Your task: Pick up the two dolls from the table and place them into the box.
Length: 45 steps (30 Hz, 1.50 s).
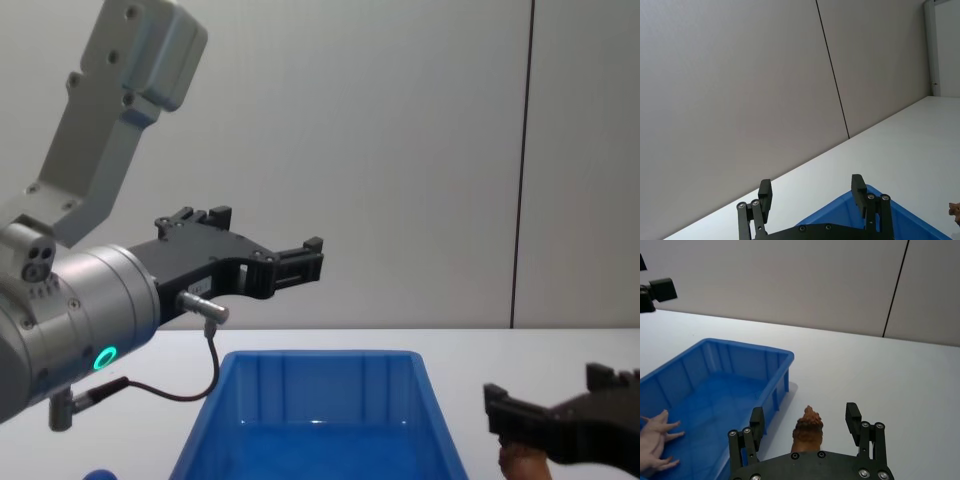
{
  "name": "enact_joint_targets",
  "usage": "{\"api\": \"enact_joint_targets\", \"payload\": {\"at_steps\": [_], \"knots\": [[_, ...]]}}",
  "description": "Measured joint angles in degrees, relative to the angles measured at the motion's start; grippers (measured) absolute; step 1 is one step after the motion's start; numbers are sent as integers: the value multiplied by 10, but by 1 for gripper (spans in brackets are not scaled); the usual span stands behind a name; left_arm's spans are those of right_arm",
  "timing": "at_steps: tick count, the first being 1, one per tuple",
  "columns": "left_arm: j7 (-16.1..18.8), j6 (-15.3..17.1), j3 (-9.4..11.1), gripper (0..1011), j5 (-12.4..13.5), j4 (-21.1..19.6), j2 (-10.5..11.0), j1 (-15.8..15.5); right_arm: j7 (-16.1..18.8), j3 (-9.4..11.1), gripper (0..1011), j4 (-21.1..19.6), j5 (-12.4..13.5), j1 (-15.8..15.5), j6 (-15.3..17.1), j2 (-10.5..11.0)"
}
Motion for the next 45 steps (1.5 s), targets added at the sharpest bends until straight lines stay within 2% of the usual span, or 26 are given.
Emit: {"api": "enact_joint_targets", "payload": {"at_steps": [11, 26, 29, 45], "knots": [[0, 0, 0, 1001, 0, 0, 0, 0, -11, 0, 1001, 11, 4, -14, 2, 1], [0, 0, 0, 1001, 0, 0, 0, 0, -23, -5, 988, 42, 3, -16, 8, -14], [0, 0, 0, 1001, 0, 0, 0, 0, -23, -6, 941, 49, 3, -15, 6, -17], [0, 0, 0, 1001, 0, 0, 0, 0, -23, -6, 444, 80, 3, -6, -2, -30]]}}
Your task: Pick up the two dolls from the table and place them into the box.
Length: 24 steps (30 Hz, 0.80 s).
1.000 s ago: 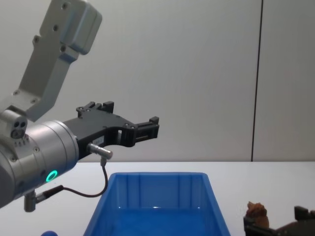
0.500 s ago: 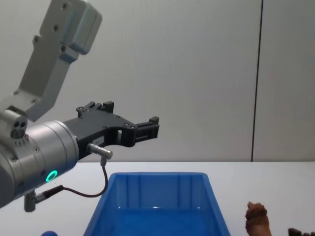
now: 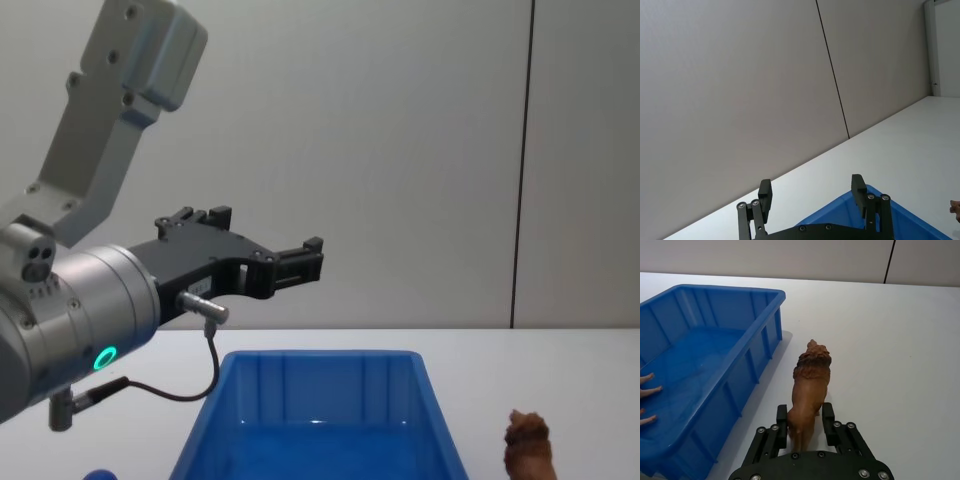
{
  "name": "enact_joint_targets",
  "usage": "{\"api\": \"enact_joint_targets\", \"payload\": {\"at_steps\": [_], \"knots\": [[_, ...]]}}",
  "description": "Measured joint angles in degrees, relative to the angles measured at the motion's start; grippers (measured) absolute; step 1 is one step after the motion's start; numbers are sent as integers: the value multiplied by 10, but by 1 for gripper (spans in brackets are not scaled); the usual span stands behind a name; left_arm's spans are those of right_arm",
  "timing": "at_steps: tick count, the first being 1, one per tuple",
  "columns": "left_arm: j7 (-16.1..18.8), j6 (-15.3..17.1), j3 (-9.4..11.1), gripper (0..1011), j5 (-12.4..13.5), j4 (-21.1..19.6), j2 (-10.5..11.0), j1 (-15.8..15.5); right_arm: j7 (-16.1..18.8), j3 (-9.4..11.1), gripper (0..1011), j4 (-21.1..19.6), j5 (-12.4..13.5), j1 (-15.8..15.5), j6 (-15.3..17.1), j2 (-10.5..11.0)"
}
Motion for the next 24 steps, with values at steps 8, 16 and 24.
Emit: {"api": "enact_joint_targets", "payload": {"at_steps": [8, 16, 24], "knots": [[0, 0, 0, 1001, 0, 0, 0, 0, 1, 2, 286, 1, -2, 0, -6, -1], [0, 0, 0, 1001, 0, 0, 0, 0, 9, 6, 286, -13, -7, -2, -27, 2], [0, 0, 0, 1001, 0, 0, 0, 0, 42, 9, 286, -31, -11, 4, -58, 5]]}}
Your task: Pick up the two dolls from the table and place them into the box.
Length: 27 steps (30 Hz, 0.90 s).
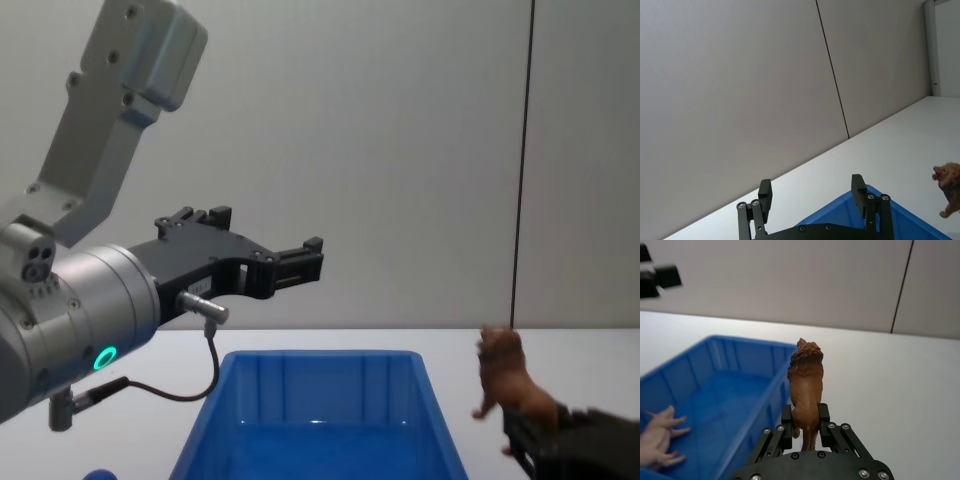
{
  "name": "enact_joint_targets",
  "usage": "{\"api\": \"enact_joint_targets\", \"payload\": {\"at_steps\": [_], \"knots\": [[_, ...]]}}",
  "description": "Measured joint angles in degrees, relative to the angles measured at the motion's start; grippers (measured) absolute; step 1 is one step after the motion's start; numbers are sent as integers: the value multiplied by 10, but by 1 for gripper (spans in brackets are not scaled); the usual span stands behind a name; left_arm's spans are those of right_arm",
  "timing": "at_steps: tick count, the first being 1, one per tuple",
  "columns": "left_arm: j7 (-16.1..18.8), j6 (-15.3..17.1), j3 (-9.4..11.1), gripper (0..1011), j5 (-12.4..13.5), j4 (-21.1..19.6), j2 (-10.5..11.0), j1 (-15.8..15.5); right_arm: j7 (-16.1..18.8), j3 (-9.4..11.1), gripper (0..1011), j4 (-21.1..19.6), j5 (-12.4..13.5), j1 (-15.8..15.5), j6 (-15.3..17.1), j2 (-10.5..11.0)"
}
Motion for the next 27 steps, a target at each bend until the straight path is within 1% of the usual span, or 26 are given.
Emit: {"api": "enact_joint_targets", "payload": {"at_steps": [2, 5, 10, 13, 15, 16, 18, 21, 22, 23, 24, 25, 26, 27], "knots": [[0, 0, 0, 1001, 0, 0, 0, 0, 4, 0, 286, -1, 0, 1, -2, 0], [0, 0, 0, 1001, 0, 0, 0, 0, 28, 1, 286, -6, 0, 10, -11, 0], [0, 0, 0, 1001, 0, 0, 0, 0, 59, 1, 286, -7, 1, 25, -15, -5], [0, 0, 0, 1001, 0, 0, 0, 0, 88, 0, 286, 1, 3, 42, -14, -12], [0, 0, 0, 1001, 0, 0, 0, 0, 98, -1, 286, 7, 4, 51, -12, -16], [0, 0, 0, 1001, 0, 0, 0, 0, 110, -2, 286, 13, 5, 59, -9, -20], [0, 0, 0, 1001, 0, 0, 0, 0, 114, -3, 286, 17, 5, 64, -7, -23], [0, 0, 0, 1001, 0, 0, 0, 0, 133, -5, 330, 37, 6, 85, 4, -34], [0, 0, 0, 1001, 0, 0, 0, 0, 136, -5, 389, 41, 7, 89, 7, -36], [0, 0, 0, 1001, 0, 0, 0, 0, 139, -6, 405, 45, 7, 93, 9, -38], [0, 0, 0, 1001, 0, 0, 0, 0, 144, -7, 449, 53, 7, 100, 13, -42], [0, 0, 0, 1001, 0, 0, 0, 0, 144, -7, 449, 53, 7, 100, 13, -42], [0, 0, 0, 1001, 0, 0, 0, 0, 148, -8, 510, 62, 7, 108, 17, -46], [0, 0, 0, 1001, 0, 0, 0, 0, 149, -8, 531, 66, 7, 112, 18, -48]]}}
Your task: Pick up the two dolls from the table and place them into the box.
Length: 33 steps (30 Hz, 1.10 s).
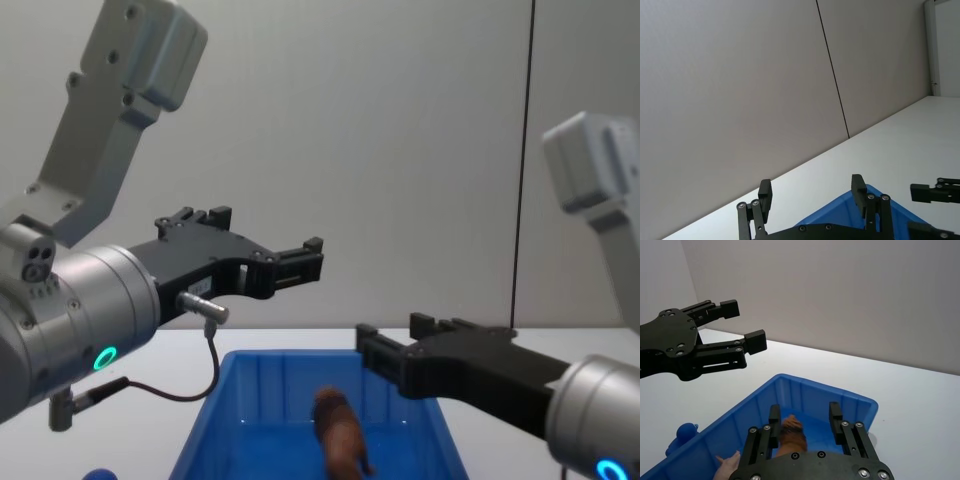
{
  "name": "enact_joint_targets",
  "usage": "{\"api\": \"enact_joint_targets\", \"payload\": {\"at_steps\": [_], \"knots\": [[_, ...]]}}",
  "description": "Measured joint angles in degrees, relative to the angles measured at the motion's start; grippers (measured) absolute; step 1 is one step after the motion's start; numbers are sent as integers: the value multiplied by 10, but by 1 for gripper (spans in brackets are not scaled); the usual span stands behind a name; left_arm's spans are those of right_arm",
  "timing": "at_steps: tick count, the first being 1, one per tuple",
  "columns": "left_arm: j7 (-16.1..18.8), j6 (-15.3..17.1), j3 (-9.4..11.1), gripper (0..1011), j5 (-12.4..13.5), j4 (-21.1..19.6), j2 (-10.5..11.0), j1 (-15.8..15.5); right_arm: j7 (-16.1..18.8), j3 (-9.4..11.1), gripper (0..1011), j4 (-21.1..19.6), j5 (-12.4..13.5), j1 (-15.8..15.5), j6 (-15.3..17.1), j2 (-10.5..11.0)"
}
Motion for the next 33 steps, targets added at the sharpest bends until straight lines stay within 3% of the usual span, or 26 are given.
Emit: {"api": "enact_joint_targets", "payload": {"at_steps": [8, 16, 26, 33], "knots": [[0, 0, 0, 1001, 0, 0, 0, 0, 3, -2, 785, 27, -5, 24, 7, -13], [0, 0, 0, 1001, 0, 0, 0, 0, -24, -1, 988, 24, -14, 24, -6, -13], [0, 0, 0, 1001, 0, 0, 0, 0, -81, 6, 1001, -12, -18, -7, -22, 2], [0, 0, 0, 1001, 0, 0, 0, 0, -135, 15, 1001, -44, -16, -45, -33, 22]]}}
